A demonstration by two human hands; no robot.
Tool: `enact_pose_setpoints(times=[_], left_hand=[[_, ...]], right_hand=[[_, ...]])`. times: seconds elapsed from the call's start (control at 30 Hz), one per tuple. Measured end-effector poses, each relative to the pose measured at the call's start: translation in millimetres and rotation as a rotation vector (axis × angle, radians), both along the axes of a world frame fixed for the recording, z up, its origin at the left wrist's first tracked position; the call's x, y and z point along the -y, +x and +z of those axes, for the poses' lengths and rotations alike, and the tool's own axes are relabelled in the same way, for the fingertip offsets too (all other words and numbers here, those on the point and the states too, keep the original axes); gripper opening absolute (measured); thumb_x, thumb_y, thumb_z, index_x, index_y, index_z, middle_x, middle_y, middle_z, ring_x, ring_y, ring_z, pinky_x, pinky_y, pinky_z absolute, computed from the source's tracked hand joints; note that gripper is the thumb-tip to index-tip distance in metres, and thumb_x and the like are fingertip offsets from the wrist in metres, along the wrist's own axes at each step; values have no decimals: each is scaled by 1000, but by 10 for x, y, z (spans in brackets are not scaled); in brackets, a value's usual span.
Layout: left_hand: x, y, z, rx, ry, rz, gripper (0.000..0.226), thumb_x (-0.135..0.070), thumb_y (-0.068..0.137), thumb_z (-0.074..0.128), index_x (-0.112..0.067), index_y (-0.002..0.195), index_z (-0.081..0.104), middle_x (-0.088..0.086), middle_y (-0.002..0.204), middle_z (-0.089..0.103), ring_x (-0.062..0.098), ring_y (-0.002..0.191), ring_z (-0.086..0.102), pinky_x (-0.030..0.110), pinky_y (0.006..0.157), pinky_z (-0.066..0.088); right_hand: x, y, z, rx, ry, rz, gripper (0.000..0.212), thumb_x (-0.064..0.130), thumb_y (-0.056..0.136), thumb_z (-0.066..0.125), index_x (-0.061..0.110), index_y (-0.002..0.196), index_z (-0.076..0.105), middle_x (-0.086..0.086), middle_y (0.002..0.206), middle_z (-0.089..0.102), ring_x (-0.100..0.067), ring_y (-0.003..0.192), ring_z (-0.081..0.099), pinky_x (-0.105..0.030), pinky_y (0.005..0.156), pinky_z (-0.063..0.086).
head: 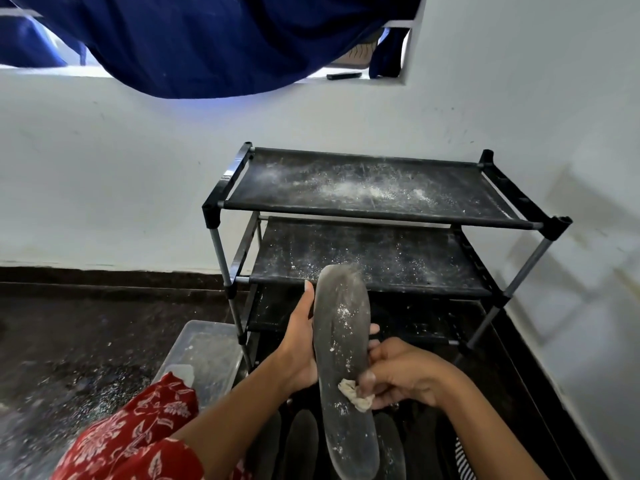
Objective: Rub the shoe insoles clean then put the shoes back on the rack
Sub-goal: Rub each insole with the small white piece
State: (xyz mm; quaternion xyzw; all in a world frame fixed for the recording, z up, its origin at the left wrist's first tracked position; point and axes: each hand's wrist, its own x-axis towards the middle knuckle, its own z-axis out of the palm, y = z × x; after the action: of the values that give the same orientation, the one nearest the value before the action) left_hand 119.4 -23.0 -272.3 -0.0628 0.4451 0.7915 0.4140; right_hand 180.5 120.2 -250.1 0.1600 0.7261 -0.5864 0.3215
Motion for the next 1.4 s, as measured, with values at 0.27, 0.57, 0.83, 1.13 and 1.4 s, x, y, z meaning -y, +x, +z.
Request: enact_pose_setpoints(times=[0.27,0.57,0.83,1.13,1.4], left_hand=[[75,-44,9,6,25,59,85,-69,90,19,-1,113,65,26,113,65,34,79,67,45,71,57],[3,85,-102,66,87,-139,93,-76,84,18,-2,118,63,27,117,62,31,76,61,65,88,44],[-57,150,-111,41,66,-248,88,-72,88,16,-6,89,74,16,83,69,28,68,63,61,84,45],[7,104,-132,30,29,-187,81,-71,87,24,-7,94,74,23,88,69,37,77,67,61,78,49],[31,117,-180,31,71,-207,86,-72,87,21,0,98,68,21,84,63,33,72,62,61,84,46]], right_hand=[[-198,83,196,-30,-123,-133,32,-12,77,61,8,100,53,-10,81,65,-13,63,61,-22,52,51],[-95,-63,144,-892,224,-582,29,-6,79,61,17,92,70,6,87,69,-6,77,63,-16,70,51],[12,-81,-126,-1194,832,-243,21,2,86,61,8,103,71,-1,99,67,-13,95,60,-13,88,42],[170,-5,-173,-1049,631,-66,13,7,81,67,15,86,76,8,89,69,6,70,59,-11,63,52],[133,-43,-155,-1223,779,-326,16,1,79,68,11,90,75,4,89,70,-6,82,64,-20,79,51]])
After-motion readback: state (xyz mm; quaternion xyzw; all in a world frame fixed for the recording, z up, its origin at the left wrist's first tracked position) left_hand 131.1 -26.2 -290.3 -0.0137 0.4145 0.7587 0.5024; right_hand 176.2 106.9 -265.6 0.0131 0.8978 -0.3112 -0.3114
